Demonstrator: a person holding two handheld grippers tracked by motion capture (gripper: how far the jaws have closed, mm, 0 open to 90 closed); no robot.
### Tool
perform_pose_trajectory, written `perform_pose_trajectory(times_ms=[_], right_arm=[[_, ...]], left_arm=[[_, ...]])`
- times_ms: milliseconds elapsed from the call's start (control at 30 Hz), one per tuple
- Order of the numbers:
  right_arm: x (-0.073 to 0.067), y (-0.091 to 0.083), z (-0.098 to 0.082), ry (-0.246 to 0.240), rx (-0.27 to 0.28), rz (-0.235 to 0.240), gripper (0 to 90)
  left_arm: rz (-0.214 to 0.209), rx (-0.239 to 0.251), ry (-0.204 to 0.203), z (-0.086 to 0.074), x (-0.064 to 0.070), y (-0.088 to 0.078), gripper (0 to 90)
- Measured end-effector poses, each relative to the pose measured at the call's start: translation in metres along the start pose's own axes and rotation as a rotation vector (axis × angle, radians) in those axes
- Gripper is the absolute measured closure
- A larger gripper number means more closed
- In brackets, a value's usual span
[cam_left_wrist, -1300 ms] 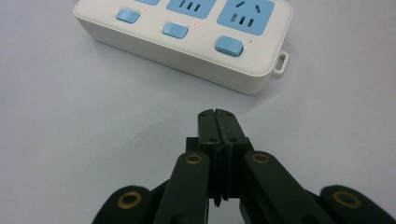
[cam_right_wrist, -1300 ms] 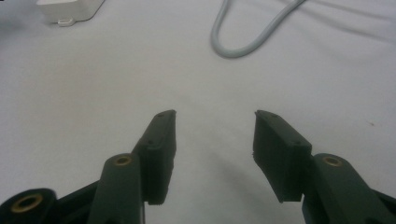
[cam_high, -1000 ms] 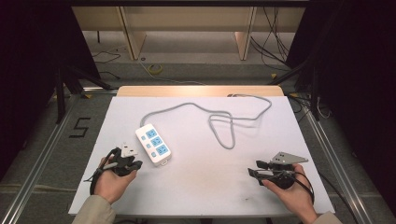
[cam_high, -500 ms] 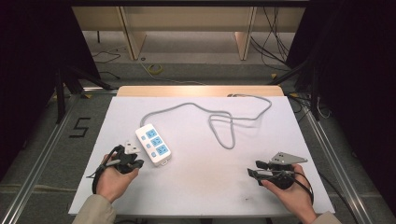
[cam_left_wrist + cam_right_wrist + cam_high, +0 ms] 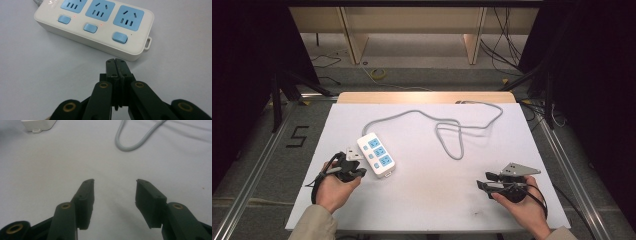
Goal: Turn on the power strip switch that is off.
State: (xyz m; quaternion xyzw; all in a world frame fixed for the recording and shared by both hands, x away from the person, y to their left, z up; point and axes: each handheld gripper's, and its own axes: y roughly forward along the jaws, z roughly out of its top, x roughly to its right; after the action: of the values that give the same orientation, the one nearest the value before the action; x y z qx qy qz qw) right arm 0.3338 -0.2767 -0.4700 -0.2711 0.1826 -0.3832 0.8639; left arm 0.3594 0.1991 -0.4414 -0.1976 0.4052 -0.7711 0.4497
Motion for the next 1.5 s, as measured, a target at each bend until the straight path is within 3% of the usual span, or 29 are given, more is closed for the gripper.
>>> perform_pose_trajectory(times_ms=[1500], right_arm=[[0.003,0.002,0.000,-0.006,-0.004,-0.002,49.9]], left_arm=[[-0.006,-0.044,0.022,0.025,-0.006,0.007,89.7]])
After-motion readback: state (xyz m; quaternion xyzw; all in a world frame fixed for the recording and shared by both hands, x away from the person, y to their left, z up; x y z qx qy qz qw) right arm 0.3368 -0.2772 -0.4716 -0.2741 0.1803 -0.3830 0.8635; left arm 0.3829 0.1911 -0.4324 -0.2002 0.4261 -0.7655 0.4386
